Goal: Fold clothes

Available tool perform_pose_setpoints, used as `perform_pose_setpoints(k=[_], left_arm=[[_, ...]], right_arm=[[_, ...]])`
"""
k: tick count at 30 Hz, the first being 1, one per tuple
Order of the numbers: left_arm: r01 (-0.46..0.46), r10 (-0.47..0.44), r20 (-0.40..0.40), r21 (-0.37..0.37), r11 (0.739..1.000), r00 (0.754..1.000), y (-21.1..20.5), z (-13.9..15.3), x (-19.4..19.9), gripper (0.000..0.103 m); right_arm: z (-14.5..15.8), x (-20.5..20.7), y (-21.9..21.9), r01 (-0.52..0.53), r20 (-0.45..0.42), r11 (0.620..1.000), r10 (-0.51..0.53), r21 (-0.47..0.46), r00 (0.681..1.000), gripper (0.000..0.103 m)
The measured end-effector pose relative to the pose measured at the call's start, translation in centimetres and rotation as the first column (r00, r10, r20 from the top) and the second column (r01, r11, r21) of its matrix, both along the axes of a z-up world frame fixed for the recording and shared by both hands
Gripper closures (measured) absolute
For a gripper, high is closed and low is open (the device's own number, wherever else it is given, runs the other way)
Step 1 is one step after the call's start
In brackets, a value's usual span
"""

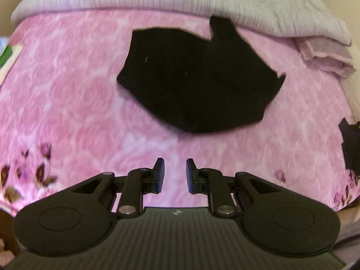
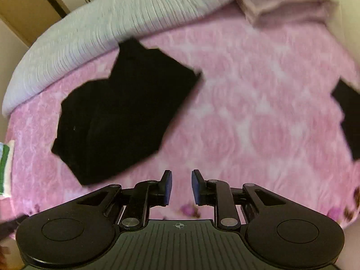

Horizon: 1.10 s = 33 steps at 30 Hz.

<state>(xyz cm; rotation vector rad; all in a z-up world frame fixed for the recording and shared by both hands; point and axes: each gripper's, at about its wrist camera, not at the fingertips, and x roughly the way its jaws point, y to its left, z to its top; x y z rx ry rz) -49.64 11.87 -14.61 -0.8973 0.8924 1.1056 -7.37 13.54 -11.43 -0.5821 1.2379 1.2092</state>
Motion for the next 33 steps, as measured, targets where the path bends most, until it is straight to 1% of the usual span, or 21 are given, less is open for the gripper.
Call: perform_pose_setpoints(k=[3, 5, 6, 7, 8, 9, 12, 17, 20, 23, 28, 30, 33], left_arm=[[-0.032, 0.032, 0.006, 0.056, 0.998, 0.999, 0.8, 1.3, -0.1, 0.087], [-0.051, 0.05, 0.012, 0.096, 0.994, 0.999, 1.1, 2.0, 0.0, 0.086], [-0.059, 0.058, 0.012, 0.107, 0.993, 0.998, 1.2, 2.3, 0.3, 0.086], [-0.067, 0.066, 0.011, 0.116, 0.991, 0.998, 1.5, 2.5, 0.5, 0.085], [-0.075, 0.075, 0.005, 0.124, 0.989, 0.997, 1.4, 2.8, 0.6, 0.084], [-0.084, 0.085, -0.001, 0.129, 0.988, 0.996, 1.1, 2.9, 0.3, 0.082], [-0.112, 0.115, -0.015, 0.131, 0.985, 0.993, 0.6, 3.1, -0.5, 0.081], [-0.105, 0.11, -0.027, 0.134, 0.985, 0.994, 2.2, 3.1, -2.5, 0.081], [-0.1, 0.106, -0.035, 0.137, 0.985, 0.994, 3.2, 3.0, -3.8, 0.081], [-0.066, 0.071, -0.029, 0.13, 0.989, 0.997, 4.9, 2.5, -5.1, 0.079], [0.065, -0.065, -0.01, 0.087, 0.994, 0.998, 8.6, 0.4, -8.4, 0.076], [0.119, -0.119, 0.0, 0.07, 0.99, 0.993, 10.1, -0.5, -9.7, 0.075], [0.198, -0.199, 0.01, 0.036, 0.98, 0.98, 12.5, -2.6, -12.9, 0.075]], right_arm=[[1.4, -0.9, 1.0, -0.052, 0.047, 0.998, 0.05, 0.044, 0.998, 0.075], [2.3, -2.0, 1.2, -0.087, 0.076, 0.993, 0.08, 0.085, 0.994, 0.064], [2.5, -2.4, 1.2, -0.101, 0.084, 0.99, 0.093, 0.098, 0.992, 0.062], [2.4, -2.6, 1.0, -0.114, 0.088, 0.988, 0.105, 0.104, 0.991, 0.058], [2.2, -2.7, 0.9, -0.127, 0.089, 0.986, 0.118, 0.105, 0.989, 0.057], [1.4, -2.7, 0.5, -0.139, 0.087, 0.985, 0.131, 0.102, 0.988, 0.057], [-0.1, -2.0, -0.2, -0.134, 0.079, 0.988, 0.129, 0.075, 0.989, 0.057], [-0.1, -0.2, -0.8, -0.033, 0.05, 0.998, 0.03, 0.058, 0.998, 0.056], [0.1, -0.3, -0.9, 0.008, 0.051, 0.999, -0.011, 0.054, 0.999, 0.056], [-0.1, -1.3, -1.0, 0.059, 0.04, 0.997, -0.06, 0.042, 0.997, 0.056], [-1.6, -4.9, -1.3, 0.19, 0.014, 0.982, -0.19, -0.004, 0.982, 0.056], [-2.5, -7.0, -1.7, 0.257, 0.007, 0.966, -0.257, -0.019, 0.966, 0.056], [-4.4, -10.8, -2.5, 0.354, -0.016, 0.934, -0.355, -0.044, 0.935, 0.055]])
